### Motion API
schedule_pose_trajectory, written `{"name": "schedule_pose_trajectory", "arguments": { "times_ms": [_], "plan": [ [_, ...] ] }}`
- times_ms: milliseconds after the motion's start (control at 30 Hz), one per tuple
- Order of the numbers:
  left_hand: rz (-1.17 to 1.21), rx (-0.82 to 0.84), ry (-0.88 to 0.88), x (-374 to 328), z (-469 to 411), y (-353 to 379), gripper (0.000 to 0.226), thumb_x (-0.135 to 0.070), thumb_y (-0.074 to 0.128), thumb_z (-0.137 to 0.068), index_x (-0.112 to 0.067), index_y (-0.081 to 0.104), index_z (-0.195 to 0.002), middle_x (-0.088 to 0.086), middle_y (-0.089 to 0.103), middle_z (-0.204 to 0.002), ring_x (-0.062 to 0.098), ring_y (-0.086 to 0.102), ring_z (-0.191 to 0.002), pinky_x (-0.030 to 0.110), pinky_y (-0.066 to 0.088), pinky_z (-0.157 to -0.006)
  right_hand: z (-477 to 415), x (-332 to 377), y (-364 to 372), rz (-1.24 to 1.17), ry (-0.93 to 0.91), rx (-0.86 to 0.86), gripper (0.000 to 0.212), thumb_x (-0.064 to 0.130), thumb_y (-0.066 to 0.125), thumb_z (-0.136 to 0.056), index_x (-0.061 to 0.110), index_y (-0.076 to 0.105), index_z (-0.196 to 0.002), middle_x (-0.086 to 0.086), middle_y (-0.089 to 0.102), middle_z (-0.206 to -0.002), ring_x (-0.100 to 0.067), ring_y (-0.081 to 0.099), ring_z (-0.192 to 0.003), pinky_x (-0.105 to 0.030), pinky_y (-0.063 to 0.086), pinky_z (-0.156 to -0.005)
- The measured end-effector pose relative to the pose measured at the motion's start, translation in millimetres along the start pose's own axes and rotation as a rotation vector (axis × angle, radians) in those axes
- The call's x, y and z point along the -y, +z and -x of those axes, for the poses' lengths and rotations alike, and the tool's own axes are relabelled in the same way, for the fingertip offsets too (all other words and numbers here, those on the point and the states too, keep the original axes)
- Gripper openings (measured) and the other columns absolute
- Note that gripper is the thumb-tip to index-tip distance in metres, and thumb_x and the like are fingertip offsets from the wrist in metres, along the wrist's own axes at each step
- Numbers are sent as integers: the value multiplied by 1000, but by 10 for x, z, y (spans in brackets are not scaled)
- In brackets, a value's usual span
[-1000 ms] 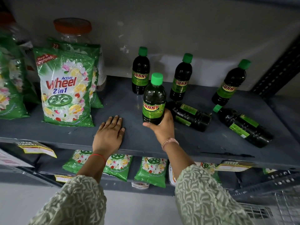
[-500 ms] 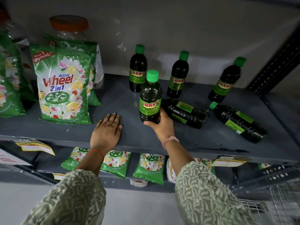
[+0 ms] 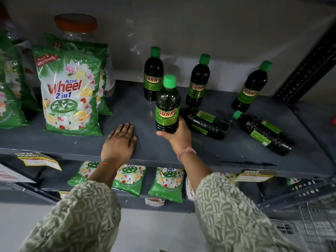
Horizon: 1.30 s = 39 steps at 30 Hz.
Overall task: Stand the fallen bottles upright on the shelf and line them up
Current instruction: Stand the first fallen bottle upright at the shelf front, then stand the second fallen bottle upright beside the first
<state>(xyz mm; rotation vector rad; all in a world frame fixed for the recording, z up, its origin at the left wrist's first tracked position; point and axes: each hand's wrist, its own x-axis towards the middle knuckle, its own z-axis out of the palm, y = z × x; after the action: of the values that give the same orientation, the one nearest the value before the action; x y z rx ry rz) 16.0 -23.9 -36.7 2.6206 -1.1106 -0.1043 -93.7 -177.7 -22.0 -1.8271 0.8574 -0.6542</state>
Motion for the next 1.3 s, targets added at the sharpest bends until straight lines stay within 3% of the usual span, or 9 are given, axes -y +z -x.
{"name": "schedule_pose_trajectory", "arguments": {
  "times_ms": [333, 633, 733, 800, 867, 933, 1000, 1167, 1300],
  "plan": [
    [9, 13, 2, -15, 7, -4, 49, -31, 28, -96, -14, 24, -142, 4, 22, -155, 21, 15, -144, 37, 11, -118, 461, -38, -142, 30, -12, 0, 54, 23, 84, -59, 10, 59, -104, -9, 68, -104, -20, 63, -95, -36, 52, -87],
    [38, 19, 5, -35, 18, -10, 50, -30, 28, -96, -11, 23, -142, 7, 21, -155, 23, 14, -144, 38, 10, -118, 787, -166, -170, 69, -40, 3, 60, 41, 81, -55, 15, 58, -104, -7, 68, -101, -22, 63, -94, -44, 53, -84],
    [42, 35, 3, -28, 16, -29, 50, -30, 29, -96, -11, 22, -142, 7, 20, -155, 23, 13, -144, 37, 10, -118, 841, -174, -177, 38, -19, 28, 86, 54, 78, -51, 16, 48, -123, -9, 60, -122, -23, 54, -115, -46, 45, -100],
    [56, 55, -11, -36, 16, -36, 50, -28, 30, -96, -10, 22, -142, 8, 19, -155, 25, 12, -144, 38, 10, -118, 912, -123, -291, 42, -39, 0, 99, 48, 80, -57, 17, 31, -138, -10, 37, -145, -17, 29, -135, -35, 20, -115],
    [70, 56, 13, -100, -13, -30, 49, -25, 32, -95, -8, 24, -141, 11, 20, -155, 27, 12, -144, 40, 11, -118, 824, -17, -534, 153, -159, -114, 98, 53, 69, -65, 14, 22, -142, -7, 19, -154, -15, 12, -139, -28, 6, -112],
    [40, 65, 63, -191, -38, 13, 50, -25, 30, -95, -8, 22, -142, 10, 19, -155, 28, 10, -144, 41, 11, -118, 495, 70, -838, 374, -257, -191, 101, 66, 57, -65, 11, 21, -142, -9, 12, -156, -23, 10, -142, -29, 4, -113],
    [16, 80, 56, -238, -56, 54, 51, -28, 27, -96, -10, 18, -143, 7, 16, -156, 26, 7, -144, 41, 10, -119, 46, 132, -1088, 638, -200, -48, 110, 67, 62, -61, 10, 16, -143, -11, 11, -156, -28, 12, -143, -37, 8, -117],
    [-15, 63, 32, -233, -56, 104, 54, -33, 26, -96, -13, 13, -144, 6, 14, -156, 25, 8, -145, 41, 11, -118, -620, 221, -1243, 980, 37, 389, 109, 65, 72, -55, 12, 26, -138, -14, 33, -147, -33, 30, -135, -43, 28, -111],
    [-49, 75, 39, -211, -63, 127, 55, -39, 18, -94, -14, 14, -144, 6, 13, -157, 25, 9, -145, 41, 11, -118, -658, 121, -1106, 1090, -7, 320, 88, 65, 70, -55, 14, 45, -122, -14, 52, -132, -33, 40, -125, -42, 28, -107]
  ]
}}
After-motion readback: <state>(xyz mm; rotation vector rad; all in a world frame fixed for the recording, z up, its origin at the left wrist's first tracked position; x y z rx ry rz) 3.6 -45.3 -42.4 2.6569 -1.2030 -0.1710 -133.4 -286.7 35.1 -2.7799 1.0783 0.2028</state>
